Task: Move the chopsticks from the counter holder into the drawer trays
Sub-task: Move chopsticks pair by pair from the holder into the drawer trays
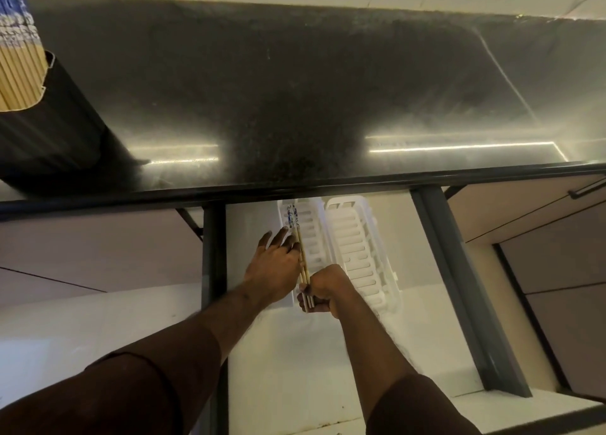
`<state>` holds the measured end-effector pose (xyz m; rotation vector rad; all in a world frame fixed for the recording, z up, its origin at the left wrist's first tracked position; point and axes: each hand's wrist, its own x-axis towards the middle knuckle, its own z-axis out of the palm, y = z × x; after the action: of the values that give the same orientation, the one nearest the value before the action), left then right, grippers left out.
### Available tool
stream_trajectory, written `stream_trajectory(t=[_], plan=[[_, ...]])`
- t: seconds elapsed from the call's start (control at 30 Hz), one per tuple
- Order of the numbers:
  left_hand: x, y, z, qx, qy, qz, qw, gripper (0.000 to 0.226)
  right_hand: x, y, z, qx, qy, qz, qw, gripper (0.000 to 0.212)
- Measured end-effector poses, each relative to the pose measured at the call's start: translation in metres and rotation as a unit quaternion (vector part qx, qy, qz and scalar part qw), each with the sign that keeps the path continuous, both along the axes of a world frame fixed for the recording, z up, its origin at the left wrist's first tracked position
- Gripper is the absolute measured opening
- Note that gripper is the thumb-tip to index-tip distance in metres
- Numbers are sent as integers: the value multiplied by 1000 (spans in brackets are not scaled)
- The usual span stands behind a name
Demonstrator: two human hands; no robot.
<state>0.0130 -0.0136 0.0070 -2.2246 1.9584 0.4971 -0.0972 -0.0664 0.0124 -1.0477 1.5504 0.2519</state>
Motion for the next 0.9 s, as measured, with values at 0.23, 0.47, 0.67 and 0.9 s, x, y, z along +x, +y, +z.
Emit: stream_trajectory(t=[0.23,0.47,0.67,0.9], plan=[[1,1,-5,17,16,-8,1000,61,4,-2,-31,-55,24,67,996,33],[-2,-1,-11,25,-44,-64,997,57,8,5,-20,-131,79,199,968,42],[-3,-8,-11,44,-63,-103,992,51,5,13,-21,-220,127,294,921,34],[-5,-9,-9,51,-61,-109,991,46,1,22,-22,-275,110,327,897,34]])
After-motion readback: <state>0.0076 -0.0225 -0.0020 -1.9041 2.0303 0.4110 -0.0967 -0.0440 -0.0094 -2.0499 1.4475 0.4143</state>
